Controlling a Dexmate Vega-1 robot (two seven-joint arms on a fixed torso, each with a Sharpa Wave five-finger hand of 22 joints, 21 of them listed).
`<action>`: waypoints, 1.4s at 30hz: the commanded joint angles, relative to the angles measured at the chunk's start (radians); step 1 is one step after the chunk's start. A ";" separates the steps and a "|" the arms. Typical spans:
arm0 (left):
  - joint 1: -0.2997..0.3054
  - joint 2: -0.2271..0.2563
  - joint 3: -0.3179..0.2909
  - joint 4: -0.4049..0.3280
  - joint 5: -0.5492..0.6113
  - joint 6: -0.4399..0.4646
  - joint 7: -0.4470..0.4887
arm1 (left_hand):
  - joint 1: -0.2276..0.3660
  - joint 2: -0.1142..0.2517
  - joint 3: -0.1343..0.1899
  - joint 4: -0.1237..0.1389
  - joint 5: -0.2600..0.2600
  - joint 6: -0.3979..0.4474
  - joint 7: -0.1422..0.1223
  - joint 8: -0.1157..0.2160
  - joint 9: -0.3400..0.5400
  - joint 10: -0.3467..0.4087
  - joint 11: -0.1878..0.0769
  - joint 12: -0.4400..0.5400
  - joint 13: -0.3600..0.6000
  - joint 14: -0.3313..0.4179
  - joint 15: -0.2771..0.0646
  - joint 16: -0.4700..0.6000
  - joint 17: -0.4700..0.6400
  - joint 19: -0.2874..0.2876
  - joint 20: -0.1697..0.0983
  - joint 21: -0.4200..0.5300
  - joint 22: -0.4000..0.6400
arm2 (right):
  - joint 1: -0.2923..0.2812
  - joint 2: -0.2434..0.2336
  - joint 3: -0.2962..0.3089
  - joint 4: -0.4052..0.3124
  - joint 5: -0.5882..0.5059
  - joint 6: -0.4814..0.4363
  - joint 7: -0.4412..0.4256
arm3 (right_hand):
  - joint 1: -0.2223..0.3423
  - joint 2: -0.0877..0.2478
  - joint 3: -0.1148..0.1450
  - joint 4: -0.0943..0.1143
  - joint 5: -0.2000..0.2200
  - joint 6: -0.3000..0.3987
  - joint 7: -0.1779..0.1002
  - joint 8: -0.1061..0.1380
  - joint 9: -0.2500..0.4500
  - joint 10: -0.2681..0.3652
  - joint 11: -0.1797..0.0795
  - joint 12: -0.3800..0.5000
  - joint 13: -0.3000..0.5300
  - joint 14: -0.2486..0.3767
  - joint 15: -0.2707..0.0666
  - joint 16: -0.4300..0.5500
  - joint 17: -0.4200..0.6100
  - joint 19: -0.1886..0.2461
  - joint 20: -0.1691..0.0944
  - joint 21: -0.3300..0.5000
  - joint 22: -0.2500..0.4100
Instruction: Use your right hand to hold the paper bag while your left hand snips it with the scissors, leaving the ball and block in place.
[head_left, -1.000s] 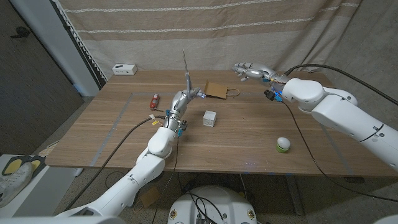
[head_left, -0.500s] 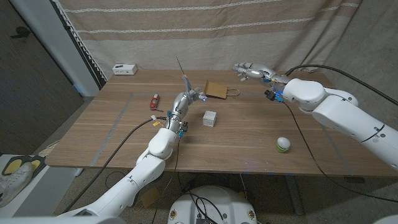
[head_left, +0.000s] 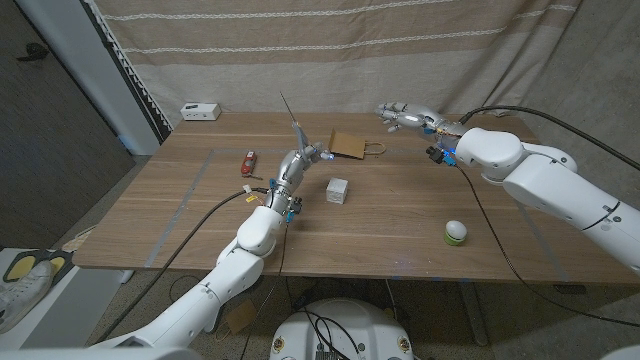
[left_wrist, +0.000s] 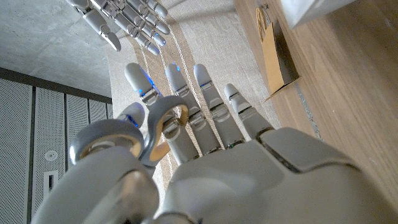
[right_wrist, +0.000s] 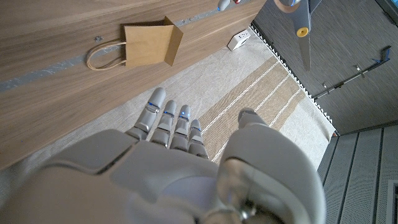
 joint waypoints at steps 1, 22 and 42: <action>-0.016 0.015 0.010 0.012 -0.008 0.006 -0.039 | -0.005 -0.003 0.051 0.037 0.005 -0.007 0.004 -0.005 -0.008 -0.036 0.003 -0.037 -0.015 -0.032 -0.121 0.006 -0.010 -0.017 -0.132 -0.008 0.001 | 0.019 0.002 -0.015 0.000 -0.001 -0.025 0.005 | -0.009 -0.001 0.007 -0.001 0.007 -0.010 0.006 -0.004 -0.001 -0.006 -0.002 -0.004 -0.001 -0.006 0.007 -0.003 0.001 -0.010 0.001 -0.004 0.004; -0.065 0.011 0.026 0.076 0.008 -0.012 -0.077 | 0.164 0.076 -0.208 -0.075 -0.026 -0.038 -0.044 -0.278 -0.009 -0.273 0.002 0.345 0.681 -0.173 -0.116 0.335 0.620 -0.068 -0.081 -0.003 0.032 | 0.084 0.020 -0.059 0.004 -0.021 -0.091 0.020 | -0.021 -0.001 0.013 0.002 0.008 -0.032 0.000 -0.007 -0.001 -0.027 -0.007 -0.011 -0.007 -0.027 0.017 -0.016 -0.010 -0.026 0.009 -0.023 0.004; -0.096 -0.026 0.030 0.136 0.012 -0.049 -0.070 | 0.197 0.058 -0.303 -0.069 0.015 -0.014 -0.042 -0.311 0.018 -0.099 0.002 0.796 0.832 -0.163 -0.109 0.693 0.832 -0.051 -0.098 0.061 0.138 | 0.137 0.034 -0.096 0.001 -0.053 -0.144 0.029 | -0.030 -0.001 0.015 0.004 0.009 -0.041 -0.004 -0.007 -0.001 -0.038 -0.011 -0.015 -0.012 -0.038 0.024 -0.023 -0.018 -0.036 0.012 -0.036 0.004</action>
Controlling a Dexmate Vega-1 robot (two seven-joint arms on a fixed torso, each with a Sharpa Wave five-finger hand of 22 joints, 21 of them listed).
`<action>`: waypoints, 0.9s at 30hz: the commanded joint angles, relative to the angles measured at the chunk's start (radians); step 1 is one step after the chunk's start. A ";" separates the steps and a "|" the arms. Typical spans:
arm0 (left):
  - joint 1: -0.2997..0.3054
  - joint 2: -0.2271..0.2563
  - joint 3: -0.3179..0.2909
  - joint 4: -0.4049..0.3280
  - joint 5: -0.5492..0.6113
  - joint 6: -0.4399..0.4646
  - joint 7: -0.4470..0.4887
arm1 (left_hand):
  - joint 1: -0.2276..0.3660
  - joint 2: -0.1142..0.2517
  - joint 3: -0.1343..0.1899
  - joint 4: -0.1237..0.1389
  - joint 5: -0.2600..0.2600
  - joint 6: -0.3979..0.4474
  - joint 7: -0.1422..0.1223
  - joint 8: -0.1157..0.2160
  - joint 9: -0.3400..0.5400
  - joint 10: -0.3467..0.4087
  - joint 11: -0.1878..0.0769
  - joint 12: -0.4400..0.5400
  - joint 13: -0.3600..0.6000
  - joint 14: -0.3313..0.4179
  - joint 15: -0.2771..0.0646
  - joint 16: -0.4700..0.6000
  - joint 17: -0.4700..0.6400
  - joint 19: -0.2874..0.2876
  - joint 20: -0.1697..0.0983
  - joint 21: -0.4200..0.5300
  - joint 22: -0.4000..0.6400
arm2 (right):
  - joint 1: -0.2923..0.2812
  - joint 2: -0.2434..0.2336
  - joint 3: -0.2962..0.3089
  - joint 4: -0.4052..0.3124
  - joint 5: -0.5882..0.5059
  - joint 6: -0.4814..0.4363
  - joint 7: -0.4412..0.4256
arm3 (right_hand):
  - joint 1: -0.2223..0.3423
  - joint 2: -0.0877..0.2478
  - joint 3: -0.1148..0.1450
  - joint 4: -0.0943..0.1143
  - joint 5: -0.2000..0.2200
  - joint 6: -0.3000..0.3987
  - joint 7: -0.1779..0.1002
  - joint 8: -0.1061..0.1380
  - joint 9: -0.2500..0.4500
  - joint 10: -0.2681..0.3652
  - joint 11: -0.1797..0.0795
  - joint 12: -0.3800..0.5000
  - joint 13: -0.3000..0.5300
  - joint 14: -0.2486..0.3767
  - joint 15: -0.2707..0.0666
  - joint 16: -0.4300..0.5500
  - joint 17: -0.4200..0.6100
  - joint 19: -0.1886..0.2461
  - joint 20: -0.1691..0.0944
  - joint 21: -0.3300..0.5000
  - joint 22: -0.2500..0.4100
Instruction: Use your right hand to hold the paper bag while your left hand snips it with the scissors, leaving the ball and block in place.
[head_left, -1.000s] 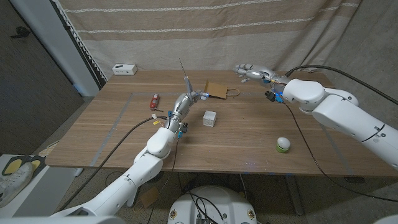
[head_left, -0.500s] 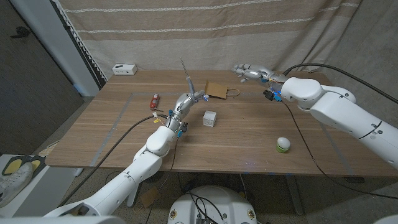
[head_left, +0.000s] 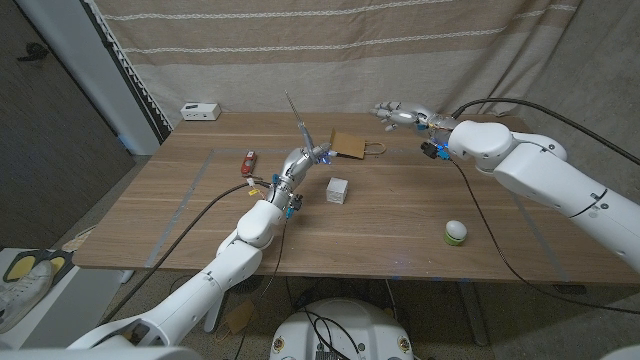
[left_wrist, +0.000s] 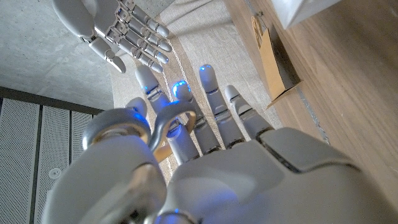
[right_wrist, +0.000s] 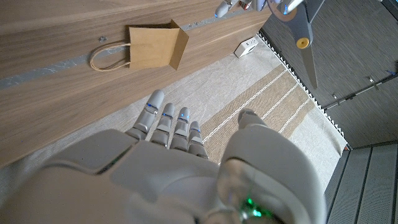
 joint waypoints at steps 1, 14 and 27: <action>-0.017 -0.016 0.005 0.029 -0.008 -0.012 -0.008 | 0.015 -0.007 -0.010 0.003 0.011 0.011 0.003 -0.009 0.001 0.024 -0.001 0.102 0.005 0.006 -0.152 0.072 0.005 0.006 -0.101 0.017 0.029 | 0.029 0.005 -0.019 -0.008 -0.018 -0.038 0.003 | -0.009 0.001 0.008 0.002 0.005 -0.010 0.002 -0.002 0.004 -0.007 0.001 -0.004 0.002 -0.006 0.006 -0.005 0.000 -0.014 -0.001 -0.003 0.004; -0.010 -0.020 0.004 0.018 -0.028 -0.001 -0.013 | 0.012 -0.009 -0.014 0.011 0.019 0.010 0.005 -0.014 0.003 0.029 0.000 0.173 0.005 -0.003 -0.150 0.114 0.003 0.004 -0.099 0.029 0.051 | 0.034 0.002 -0.022 -0.019 -0.025 -0.056 0.003 | -0.015 0.001 0.011 0.003 0.005 -0.019 0.000 -0.003 0.003 -0.013 -0.004 -0.007 -0.001 -0.016 0.008 -0.011 -0.005 -0.025 0.004 -0.013 0.004; -0.006 -0.039 0.002 0.024 -0.050 0.008 -0.005 | -0.020 -0.044 -0.034 0.026 0.037 0.061 0.023 -0.011 -0.011 0.025 -0.003 0.260 0.003 -0.010 -0.149 0.153 0.000 0.013 -0.100 0.044 0.071 | 0.031 -0.006 -0.017 -0.037 -0.033 -0.069 -0.009 | -0.019 0.001 0.014 0.003 0.005 -0.025 0.003 -0.002 0.003 -0.018 -0.008 -0.008 -0.005 -0.021 0.013 -0.016 -0.011 -0.027 0.006 -0.021 0.004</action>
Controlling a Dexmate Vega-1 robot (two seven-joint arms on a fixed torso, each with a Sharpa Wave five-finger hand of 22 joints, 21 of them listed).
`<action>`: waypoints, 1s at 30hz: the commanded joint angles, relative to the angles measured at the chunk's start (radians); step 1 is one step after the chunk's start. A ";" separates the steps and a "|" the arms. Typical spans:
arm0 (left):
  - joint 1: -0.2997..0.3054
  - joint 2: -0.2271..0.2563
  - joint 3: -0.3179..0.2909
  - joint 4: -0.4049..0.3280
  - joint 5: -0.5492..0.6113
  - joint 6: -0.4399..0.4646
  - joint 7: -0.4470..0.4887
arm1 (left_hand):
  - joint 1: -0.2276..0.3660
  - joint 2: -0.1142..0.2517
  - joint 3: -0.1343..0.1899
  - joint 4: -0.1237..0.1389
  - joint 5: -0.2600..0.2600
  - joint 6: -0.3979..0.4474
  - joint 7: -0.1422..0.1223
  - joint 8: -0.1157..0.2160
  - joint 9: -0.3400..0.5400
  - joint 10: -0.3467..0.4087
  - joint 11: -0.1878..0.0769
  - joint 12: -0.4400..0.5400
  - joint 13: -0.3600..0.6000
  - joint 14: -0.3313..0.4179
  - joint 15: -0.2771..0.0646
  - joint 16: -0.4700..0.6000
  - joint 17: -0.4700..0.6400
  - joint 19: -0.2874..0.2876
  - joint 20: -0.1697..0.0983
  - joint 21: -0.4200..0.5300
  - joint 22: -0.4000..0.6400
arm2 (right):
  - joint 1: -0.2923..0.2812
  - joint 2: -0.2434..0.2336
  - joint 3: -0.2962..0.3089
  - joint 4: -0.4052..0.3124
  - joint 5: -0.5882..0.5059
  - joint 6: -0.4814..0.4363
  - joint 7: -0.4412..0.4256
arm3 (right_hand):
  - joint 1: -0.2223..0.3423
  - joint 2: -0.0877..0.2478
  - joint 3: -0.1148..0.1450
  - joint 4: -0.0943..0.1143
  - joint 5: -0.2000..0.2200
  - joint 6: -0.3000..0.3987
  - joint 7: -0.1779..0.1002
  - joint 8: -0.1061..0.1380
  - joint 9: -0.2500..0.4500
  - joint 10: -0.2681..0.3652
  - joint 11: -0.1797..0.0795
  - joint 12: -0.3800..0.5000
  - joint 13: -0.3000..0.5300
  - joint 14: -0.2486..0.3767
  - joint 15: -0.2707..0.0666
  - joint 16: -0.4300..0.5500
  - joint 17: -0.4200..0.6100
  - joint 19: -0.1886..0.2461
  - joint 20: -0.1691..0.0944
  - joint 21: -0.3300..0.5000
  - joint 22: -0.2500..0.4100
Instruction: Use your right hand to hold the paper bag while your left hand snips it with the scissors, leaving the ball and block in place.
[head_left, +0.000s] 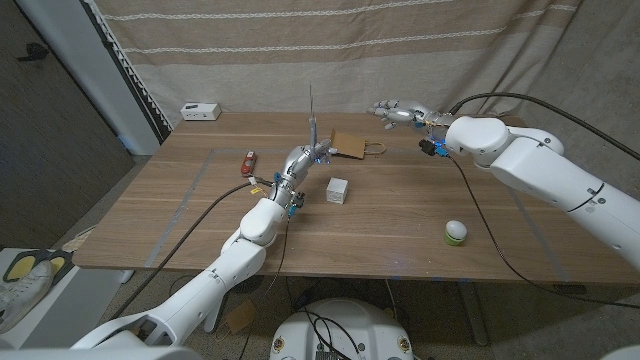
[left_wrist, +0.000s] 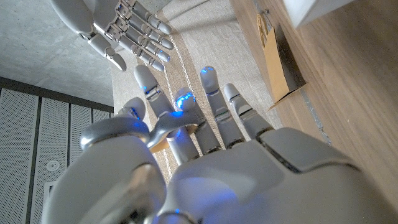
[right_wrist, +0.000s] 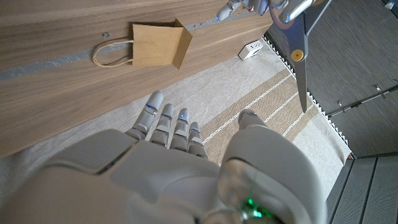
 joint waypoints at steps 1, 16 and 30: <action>0.006 -0.013 0.000 0.002 -0.016 0.012 0.007 | -0.015 -0.027 -0.011 0.009 0.018 0.025 0.007 0.002 0.003 0.003 -0.001 0.046 0.000 0.002 -0.151 0.025 0.002 0.016 -0.101 0.011 0.007 | 0.001 -0.006 0.003 -0.015 -0.008 -0.014 -0.010 | -0.007 0.000 0.007 0.001 0.005 -0.004 0.002 -0.002 0.003 0.000 -0.001 0.000 -0.001 -0.012 0.001 -0.002 -0.001 -0.008 -0.004 -0.003 0.004; 0.014 0.000 -0.001 -0.021 -0.048 0.052 -0.012 | -0.139 -0.132 -0.109 0.055 0.086 0.031 0.051 0.008 0.024 -0.045 0.002 0.153 -0.001 -0.019 -0.147 0.073 0.002 0.002 -0.072 0.006 0.015 | -0.006 -0.016 0.007 -0.032 -0.009 -0.024 -0.011 | -0.011 -0.002 0.009 0.000 0.006 -0.012 0.005 -0.002 0.003 -0.008 -0.008 -0.003 -0.005 -0.020 0.008 -0.008 -0.008 -0.010 -0.002 -0.013 0.003; 0.029 0.021 -0.005 -0.051 -0.067 0.083 -0.020 | -0.249 -0.162 -0.303 0.029 0.098 0.085 0.116 0.011 -0.002 -0.052 0.003 0.207 0.000 -0.034 -0.145 0.137 -0.003 0.016 -0.058 -0.016 -0.005 | 0.012 -0.014 -0.008 -0.021 -0.017 -0.021 0.014 | -0.018 -0.004 0.011 -0.001 0.005 -0.028 0.008 -0.004 0.003 -0.024 -0.001 -0.010 -0.011 -0.032 0.018 -0.017 -0.017 -0.016 0.007 -0.027 0.003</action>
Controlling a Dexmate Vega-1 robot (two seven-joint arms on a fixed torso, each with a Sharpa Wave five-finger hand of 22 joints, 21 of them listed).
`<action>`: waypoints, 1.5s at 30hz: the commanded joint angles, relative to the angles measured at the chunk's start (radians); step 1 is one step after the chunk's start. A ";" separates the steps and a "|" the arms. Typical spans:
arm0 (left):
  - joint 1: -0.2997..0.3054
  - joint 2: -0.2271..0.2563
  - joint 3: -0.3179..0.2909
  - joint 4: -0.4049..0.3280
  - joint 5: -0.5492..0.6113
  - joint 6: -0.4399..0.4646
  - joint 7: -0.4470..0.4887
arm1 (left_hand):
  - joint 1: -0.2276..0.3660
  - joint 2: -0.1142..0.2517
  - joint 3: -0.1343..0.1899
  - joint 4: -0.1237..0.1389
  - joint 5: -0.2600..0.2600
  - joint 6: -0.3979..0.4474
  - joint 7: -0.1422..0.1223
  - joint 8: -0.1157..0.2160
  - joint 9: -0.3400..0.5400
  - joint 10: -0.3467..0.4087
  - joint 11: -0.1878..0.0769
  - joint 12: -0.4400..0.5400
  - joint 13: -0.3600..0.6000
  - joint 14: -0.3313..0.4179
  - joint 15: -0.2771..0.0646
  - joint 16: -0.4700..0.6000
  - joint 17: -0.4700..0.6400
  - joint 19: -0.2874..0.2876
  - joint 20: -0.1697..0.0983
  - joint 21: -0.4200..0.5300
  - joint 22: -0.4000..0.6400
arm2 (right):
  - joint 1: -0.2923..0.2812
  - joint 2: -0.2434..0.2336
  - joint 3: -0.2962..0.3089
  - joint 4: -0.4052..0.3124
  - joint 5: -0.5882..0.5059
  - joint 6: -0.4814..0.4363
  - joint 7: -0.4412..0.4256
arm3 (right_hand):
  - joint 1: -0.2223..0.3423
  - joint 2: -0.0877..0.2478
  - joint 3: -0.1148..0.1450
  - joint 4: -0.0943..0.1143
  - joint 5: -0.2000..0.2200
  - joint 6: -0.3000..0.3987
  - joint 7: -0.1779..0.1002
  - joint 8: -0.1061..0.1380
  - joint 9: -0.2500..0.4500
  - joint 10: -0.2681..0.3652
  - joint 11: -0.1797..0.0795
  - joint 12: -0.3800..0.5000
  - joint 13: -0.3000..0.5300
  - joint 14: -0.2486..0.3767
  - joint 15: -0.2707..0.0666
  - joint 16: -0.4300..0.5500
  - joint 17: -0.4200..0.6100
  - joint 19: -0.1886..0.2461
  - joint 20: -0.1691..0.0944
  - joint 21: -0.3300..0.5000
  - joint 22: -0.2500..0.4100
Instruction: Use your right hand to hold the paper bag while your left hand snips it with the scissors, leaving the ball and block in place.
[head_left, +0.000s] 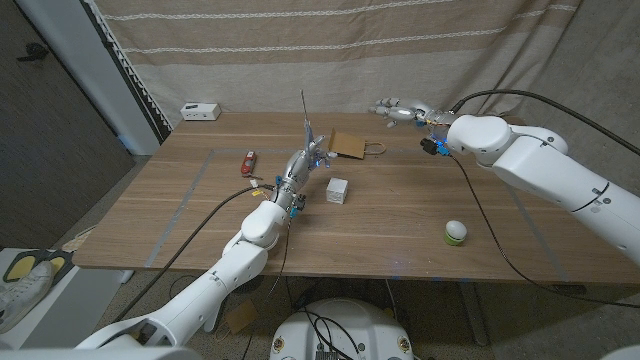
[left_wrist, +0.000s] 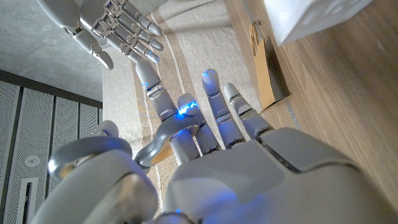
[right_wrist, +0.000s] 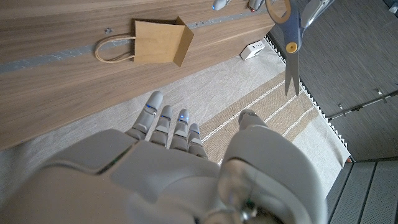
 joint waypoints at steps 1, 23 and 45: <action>0.011 0.017 -0.003 -0.025 -0.008 0.028 -0.001 | -0.024 0.001 -0.052 -0.014 -0.003 0.034 0.032 0.012 -0.005 0.010 0.001 0.034 0.005 -0.002 -0.149 0.024 -0.003 0.015 -0.055 -0.009 -0.005 | 0.010 -0.001 -0.008 0.006 -0.004 0.000 0.015 | -0.014 -0.001 0.007 0.004 0.005 -0.010 0.004 -0.004 0.003 -0.008 0.005 -0.002 -0.002 -0.008 0.009 -0.007 -0.001 -0.009 0.007 -0.009 0.003; 0.018 0.037 -0.007 -0.080 -0.002 0.075 0.025 | -0.045 0.005 -0.251 -0.082 -0.100 0.083 0.086 0.082 -0.014 0.059 0.000 0.037 0.006 0.017 -0.148 0.046 -0.033 0.044 -0.040 -0.027 -0.025 | 0.013 -0.008 0.001 0.029 0.003 0.007 0.025 | -0.024 -0.001 0.009 0.004 0.005 -0.027 0.010 -0.004 0.003 -0.029 0.004 -0.012 -0.011 -0.021 0.017 -0.018 -0.013 -0.017 0.012 -0.027 0.002; 0.087 0.135 -0.048 -0.259 -0.011 0.164 0.061 | -0.034 0.012 -0.368 -0.098 -0.168 0.086 0.117 0.148 -0.016 0.115 0.000 0.040 0.006 0.071 -0.147 0.051 -0.057 0.057 -0.036 -0.034 -0.031 | -0.009 -0.007 0.020 0.039 0.008 0.033 0.004 | -0.035 -0.001 0.011 0.004 0.005 -0.045 0.015 -0.004 0.002 -0.042 0.005 -0.020 -0.021 -0.028 0.020 -0.027 -0.026 -0.026 0.016 -0.048 0.002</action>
